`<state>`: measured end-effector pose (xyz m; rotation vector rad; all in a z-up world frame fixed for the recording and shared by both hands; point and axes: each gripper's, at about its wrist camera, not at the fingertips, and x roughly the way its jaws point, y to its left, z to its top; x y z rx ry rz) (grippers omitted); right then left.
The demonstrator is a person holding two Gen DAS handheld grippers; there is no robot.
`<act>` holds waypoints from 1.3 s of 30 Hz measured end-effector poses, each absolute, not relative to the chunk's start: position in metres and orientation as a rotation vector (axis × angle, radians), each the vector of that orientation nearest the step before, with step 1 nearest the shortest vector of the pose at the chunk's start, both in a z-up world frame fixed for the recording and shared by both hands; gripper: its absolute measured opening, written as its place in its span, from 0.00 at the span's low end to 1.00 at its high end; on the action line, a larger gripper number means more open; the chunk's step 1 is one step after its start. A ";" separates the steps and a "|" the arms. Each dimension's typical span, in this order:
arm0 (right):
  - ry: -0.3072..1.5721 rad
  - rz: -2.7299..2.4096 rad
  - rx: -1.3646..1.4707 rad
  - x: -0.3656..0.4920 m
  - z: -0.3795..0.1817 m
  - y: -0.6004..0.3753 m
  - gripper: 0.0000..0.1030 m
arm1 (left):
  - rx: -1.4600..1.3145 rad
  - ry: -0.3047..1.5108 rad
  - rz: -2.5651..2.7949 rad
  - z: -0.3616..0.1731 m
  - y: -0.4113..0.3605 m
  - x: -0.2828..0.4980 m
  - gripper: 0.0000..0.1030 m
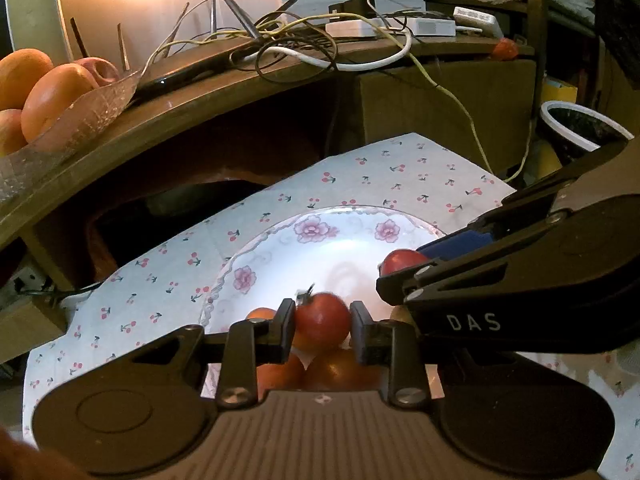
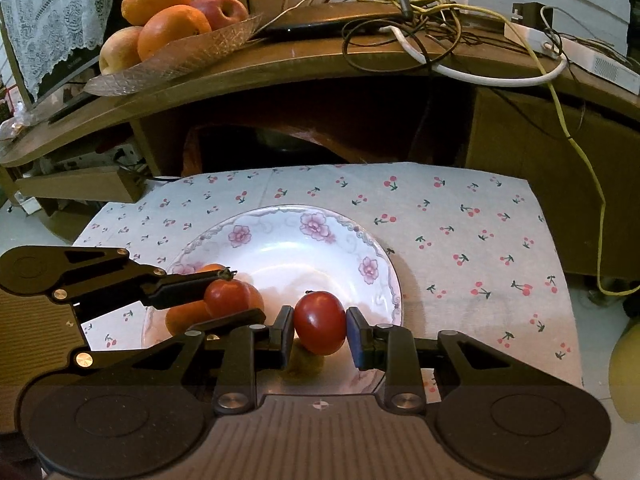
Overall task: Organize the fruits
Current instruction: 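Carry both red tomatoes in both tools over the white plate, then open both tools to drop the red tomatoes into the plate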
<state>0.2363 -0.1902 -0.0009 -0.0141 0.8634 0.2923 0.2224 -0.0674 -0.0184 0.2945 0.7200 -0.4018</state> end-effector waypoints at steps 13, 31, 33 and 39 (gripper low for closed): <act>0.845 0.285 -0.036 0.233 0.002 -0.192 0.33 | 0.294 0.720 -0.380 -0.015 -0.063 0.221 0.40; 0.822 0.266 -0.030 0.223 0.013 -0.201 0.37 | 0.241 0.733 -0.310 -0.008 -0.050 0.205 0.62; 0.820 0.266 -0.034 0.221 0.014 -0.202 0.37 | 0.236 0.734 -0.303 -0.007 -0.050 0.203 0.64; 0.818 0.250 -0.031 0.212 0.017 -0.208 0.38 | 0.219 0.728 -0.272 -0.004 -0.048 0.191 0.77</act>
